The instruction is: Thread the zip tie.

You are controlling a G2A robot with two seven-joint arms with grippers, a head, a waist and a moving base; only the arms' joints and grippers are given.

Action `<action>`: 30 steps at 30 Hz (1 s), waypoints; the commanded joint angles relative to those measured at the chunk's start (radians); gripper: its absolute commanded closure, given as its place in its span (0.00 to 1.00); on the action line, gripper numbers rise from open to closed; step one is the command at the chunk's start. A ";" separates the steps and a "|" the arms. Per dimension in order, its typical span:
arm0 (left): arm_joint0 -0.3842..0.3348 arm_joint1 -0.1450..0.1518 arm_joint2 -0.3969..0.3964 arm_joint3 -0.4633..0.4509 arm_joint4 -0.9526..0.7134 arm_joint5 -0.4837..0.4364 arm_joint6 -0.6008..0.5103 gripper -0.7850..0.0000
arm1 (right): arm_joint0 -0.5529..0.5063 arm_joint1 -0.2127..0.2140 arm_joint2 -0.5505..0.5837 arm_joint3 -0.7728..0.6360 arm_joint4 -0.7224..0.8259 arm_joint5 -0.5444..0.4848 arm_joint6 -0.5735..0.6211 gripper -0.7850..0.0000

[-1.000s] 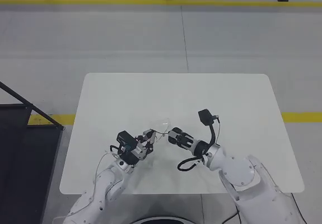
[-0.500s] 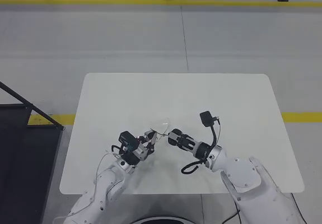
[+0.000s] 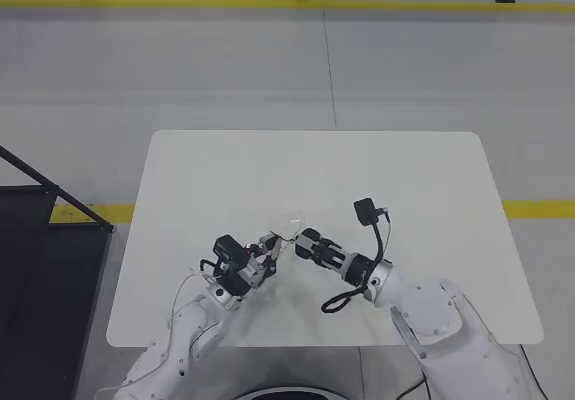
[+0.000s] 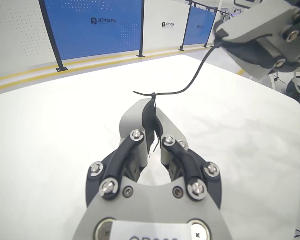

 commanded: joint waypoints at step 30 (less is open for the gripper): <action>0.015 -0.003 -0.044 -0.036 -0.201 -0.112 0.007 1.00 | -0.069 0.028 0.137 0.056 -0.008 -0.013 0.157 0.00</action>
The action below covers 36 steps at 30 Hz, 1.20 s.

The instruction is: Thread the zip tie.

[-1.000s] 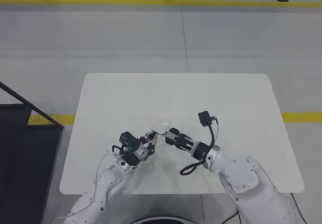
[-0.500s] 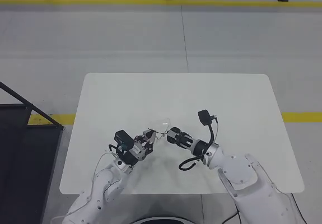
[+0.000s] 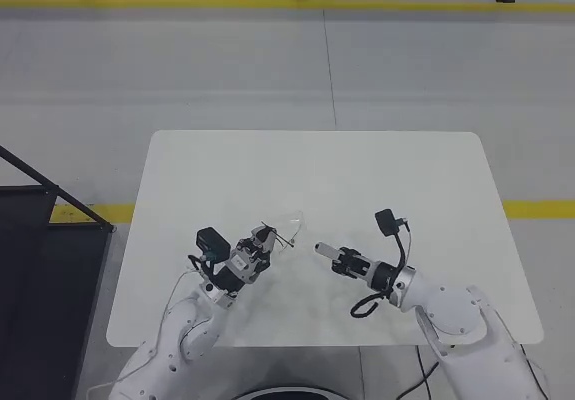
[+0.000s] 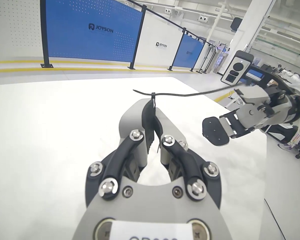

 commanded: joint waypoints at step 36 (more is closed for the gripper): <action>0.002 -0.019 0.027 -0.114 -0.406 -0.052 -0.249 1.00 | 0.010 -0.027 -0.102 0.124 0.033 -0.437 -0.187 0.03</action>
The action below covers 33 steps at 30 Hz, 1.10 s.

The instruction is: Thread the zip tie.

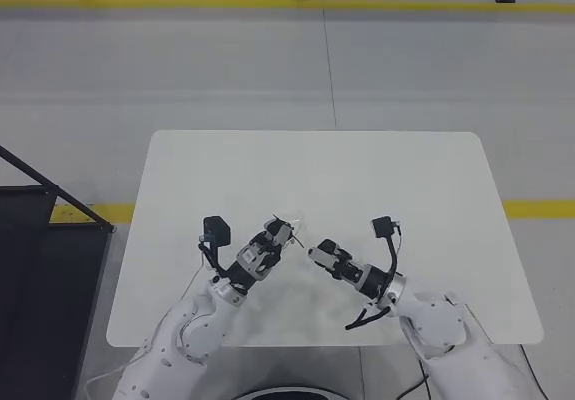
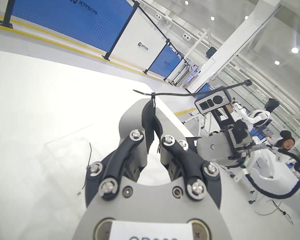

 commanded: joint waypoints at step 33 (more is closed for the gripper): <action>-0.003 0.006 -0.041 0.001 -0.180 -0.103 -0.159 1.00 | 0.073 -0.015 -0.058 0.095 0.013 -0.072 0.019 0.71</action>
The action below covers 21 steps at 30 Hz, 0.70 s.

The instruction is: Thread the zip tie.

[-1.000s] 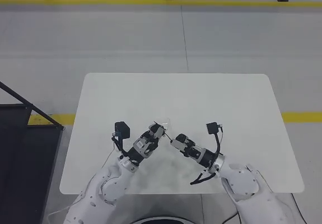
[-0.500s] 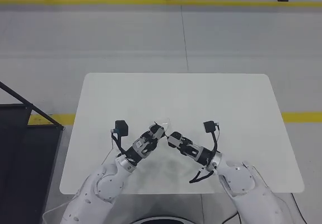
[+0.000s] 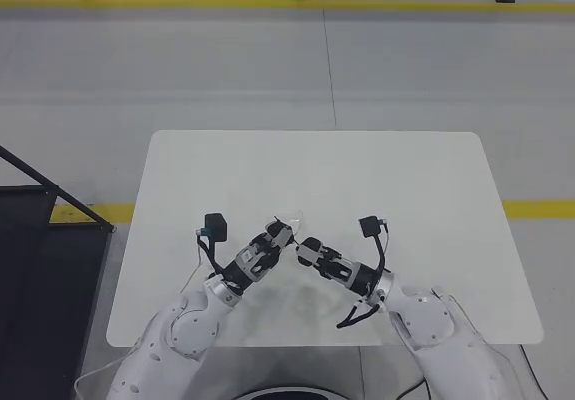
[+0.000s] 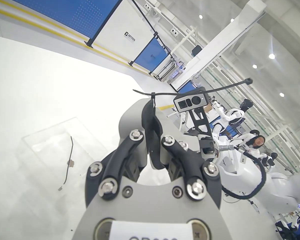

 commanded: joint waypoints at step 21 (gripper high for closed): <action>0.000 -0.001 -0.010 0.004 -0.024 -0.010 -0.014 0.71 | -0.013 -0.001 0.003 -0.014 -0.009 -0.010 -0.017 1.00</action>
